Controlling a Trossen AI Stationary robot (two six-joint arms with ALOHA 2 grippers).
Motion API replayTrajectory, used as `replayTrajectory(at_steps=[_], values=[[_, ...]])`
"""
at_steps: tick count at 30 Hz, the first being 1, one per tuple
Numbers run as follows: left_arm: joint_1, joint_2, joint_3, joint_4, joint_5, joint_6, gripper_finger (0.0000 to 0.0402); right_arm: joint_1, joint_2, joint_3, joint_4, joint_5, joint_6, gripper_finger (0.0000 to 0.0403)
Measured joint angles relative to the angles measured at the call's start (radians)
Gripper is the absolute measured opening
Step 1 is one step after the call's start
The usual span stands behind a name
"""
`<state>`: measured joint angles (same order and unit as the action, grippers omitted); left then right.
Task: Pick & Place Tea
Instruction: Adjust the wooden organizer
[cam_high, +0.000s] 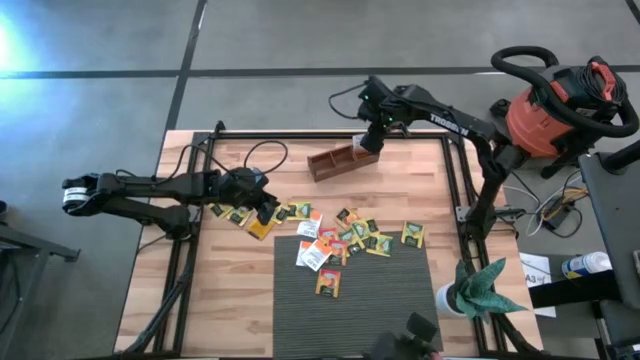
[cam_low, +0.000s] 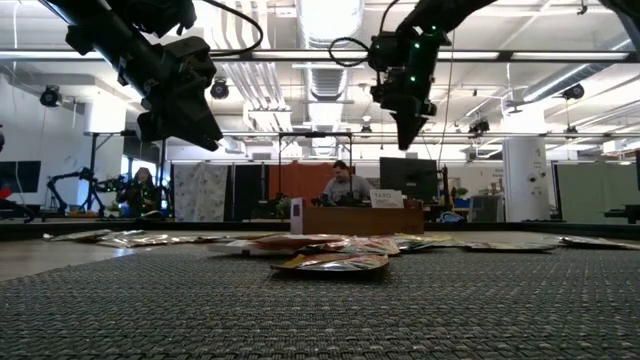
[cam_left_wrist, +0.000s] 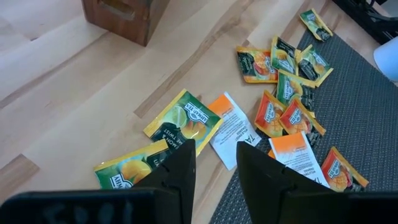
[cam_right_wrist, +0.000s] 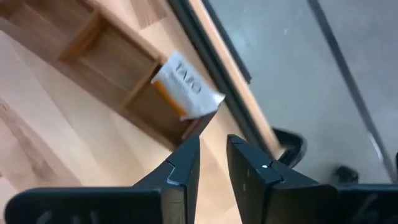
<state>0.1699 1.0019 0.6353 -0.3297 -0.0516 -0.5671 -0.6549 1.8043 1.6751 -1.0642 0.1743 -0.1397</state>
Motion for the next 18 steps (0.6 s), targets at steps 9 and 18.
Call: replayTrajectory(at_steps=[9, 18], values=[[0.0, 0.001, 0.0, 0.004, 0.001, -0.015, 0.011, -0.01, -0.193, -0.304, 0.185, -0.001, 0.216, 0.0068], [0.054, 0.084, 0.0, 0.141, 0.036, -0.077, 0.011, -0.077, -0.389, -0.552, 0.331, 0.003, 0.712, 0.0068]])
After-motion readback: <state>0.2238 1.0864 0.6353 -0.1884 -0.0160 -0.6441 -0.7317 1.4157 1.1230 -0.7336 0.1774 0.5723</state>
